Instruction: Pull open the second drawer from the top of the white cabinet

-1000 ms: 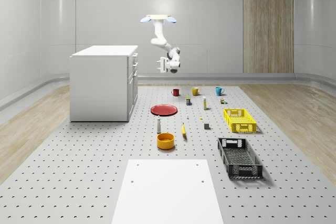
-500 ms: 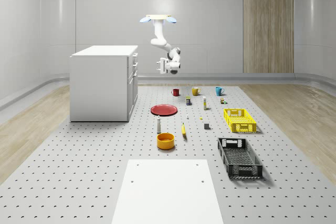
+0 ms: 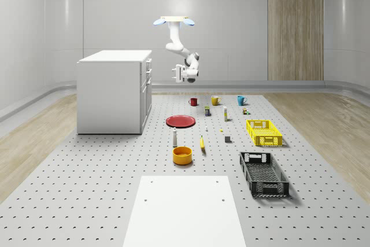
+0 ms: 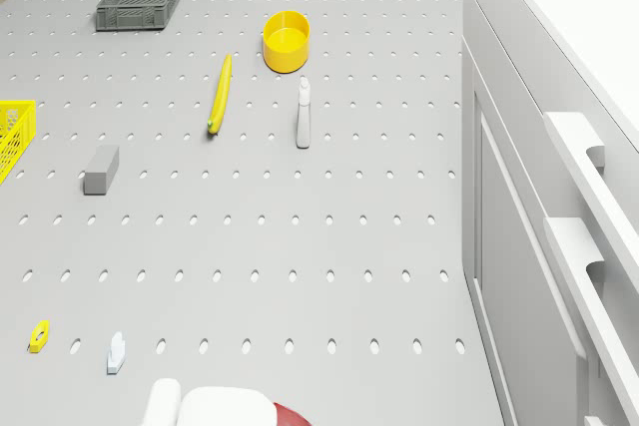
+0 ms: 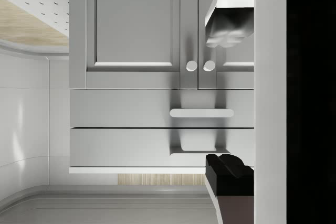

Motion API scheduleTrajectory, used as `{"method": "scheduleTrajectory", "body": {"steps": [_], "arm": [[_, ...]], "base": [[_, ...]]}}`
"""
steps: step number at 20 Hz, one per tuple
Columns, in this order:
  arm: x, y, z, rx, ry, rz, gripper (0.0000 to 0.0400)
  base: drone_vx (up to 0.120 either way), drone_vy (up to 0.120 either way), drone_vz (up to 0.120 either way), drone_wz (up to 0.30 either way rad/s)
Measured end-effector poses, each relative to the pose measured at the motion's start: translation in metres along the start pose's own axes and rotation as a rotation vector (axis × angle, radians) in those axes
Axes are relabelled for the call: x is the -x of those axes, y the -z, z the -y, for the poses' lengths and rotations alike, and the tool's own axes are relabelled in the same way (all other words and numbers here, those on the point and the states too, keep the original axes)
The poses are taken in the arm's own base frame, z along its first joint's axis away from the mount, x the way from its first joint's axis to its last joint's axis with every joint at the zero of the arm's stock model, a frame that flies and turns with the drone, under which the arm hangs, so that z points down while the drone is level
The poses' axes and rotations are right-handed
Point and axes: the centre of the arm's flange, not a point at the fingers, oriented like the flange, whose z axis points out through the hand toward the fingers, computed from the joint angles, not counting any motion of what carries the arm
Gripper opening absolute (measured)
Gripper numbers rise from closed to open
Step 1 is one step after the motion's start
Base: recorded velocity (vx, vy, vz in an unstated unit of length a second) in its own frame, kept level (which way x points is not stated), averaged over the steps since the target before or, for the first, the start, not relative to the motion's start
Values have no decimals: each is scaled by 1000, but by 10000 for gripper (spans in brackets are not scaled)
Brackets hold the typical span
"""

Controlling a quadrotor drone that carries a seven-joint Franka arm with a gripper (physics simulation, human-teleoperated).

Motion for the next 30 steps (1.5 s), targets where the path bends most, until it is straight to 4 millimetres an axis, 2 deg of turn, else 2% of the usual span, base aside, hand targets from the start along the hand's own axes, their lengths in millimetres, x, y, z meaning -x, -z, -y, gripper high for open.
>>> {"method": "scheduleTrajectory", "body": {"steps": [7,22,30], "arm": [[0,-30,0,0,0,0,300],[1,-109,0,0,0,1,300],[0,-130,0,0,0,1,300]], "base": [[0,0,0,0],[0,0,0,0],[0,0,0,0]]}}
